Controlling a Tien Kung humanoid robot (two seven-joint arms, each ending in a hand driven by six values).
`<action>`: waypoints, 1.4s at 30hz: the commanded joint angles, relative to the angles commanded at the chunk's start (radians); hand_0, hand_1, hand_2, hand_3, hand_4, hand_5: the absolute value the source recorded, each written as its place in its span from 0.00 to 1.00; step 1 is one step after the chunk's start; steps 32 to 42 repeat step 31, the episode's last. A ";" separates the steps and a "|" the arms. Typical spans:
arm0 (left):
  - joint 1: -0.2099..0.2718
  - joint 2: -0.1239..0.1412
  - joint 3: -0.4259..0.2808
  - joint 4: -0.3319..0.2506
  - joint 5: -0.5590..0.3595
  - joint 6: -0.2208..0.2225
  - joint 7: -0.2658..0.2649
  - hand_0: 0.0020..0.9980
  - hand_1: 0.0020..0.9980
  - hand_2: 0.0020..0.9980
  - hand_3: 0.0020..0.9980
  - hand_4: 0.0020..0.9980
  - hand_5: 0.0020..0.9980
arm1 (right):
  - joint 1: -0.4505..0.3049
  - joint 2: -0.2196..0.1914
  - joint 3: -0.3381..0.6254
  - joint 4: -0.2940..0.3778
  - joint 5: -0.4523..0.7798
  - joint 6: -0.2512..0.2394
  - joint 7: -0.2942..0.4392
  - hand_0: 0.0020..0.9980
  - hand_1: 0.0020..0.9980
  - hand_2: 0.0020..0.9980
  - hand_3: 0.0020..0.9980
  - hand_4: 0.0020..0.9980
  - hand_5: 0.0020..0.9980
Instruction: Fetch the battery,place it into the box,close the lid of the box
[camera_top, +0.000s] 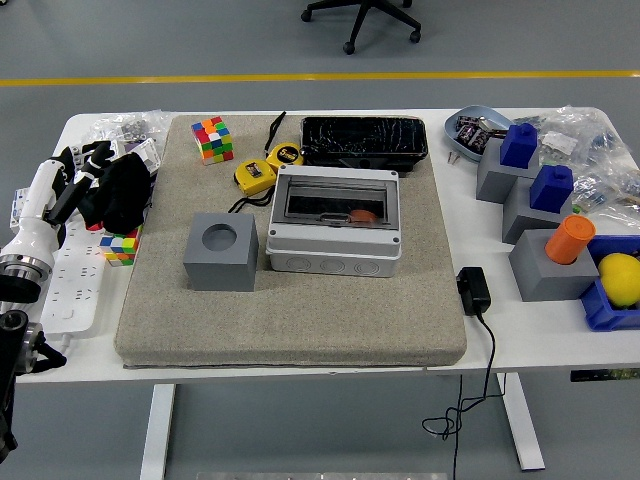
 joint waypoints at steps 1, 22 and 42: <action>-0.001 0.000 -0.001 0.000 0.001 0.001 0.000 0.75 0.77 0.74 0.72 1.00 0.86 | 0.000 0.000 -0.001 0.000 -0.004 0.001 -0.003 0.00 0.00 0.03 0.00 0.47 0.13; -0.009 -0.005 0.019 0.006 0.011 0.002 0.001 0.75 0.77 0.74 0.72 1.00 0.86 | -0.008 -0.001 0.613 0.000 -0.164 0.534 -0.207 0.98 1.00 1.00 1.00 1.00 1.00; -0.011 -0.004 0.029 0.010 0.010 0.005 0.000 0.75 0.77 0.74 0.72 1.00 0.86 | -0.014 0.004 0.705 0.000 -0.285 0.515 -0.229 1.00 1.00 1.00 1.00 1.00 1.00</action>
